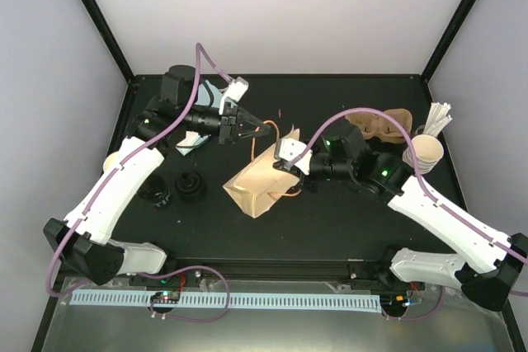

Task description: Pack the takeout coffee

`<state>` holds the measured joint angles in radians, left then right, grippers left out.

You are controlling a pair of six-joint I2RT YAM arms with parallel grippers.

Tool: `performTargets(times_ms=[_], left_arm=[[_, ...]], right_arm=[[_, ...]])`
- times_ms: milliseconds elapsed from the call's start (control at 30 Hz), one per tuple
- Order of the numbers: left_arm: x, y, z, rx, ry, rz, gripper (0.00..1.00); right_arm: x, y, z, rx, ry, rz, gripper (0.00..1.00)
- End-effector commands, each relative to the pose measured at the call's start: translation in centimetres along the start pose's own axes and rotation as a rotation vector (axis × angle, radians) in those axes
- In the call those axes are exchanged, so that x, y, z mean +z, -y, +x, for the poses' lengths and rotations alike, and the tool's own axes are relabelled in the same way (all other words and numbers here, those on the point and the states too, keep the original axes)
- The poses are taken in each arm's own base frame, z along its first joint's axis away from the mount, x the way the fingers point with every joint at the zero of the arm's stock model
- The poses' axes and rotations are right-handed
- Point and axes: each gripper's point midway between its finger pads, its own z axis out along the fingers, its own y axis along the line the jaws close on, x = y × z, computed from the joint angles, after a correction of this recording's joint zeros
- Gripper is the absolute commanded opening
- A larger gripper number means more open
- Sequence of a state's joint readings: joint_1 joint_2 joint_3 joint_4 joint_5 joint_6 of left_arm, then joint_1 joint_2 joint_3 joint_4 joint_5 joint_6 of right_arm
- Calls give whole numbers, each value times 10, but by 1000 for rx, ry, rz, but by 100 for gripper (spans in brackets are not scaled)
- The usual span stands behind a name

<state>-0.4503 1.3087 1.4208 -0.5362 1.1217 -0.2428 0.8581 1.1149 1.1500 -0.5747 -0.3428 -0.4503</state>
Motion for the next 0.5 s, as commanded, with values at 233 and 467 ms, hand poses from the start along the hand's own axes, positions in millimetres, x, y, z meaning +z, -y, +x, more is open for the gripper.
performTargets(times_ms=[233,467], left_arm=[[2,25,-6,88,-25,31,2],[6,29,-4,92,-40,43,2]], right_arm=[[-9,-9,-8,-89,-183,-164,1],[-10,9,-21,-167,-111,-47,1]])
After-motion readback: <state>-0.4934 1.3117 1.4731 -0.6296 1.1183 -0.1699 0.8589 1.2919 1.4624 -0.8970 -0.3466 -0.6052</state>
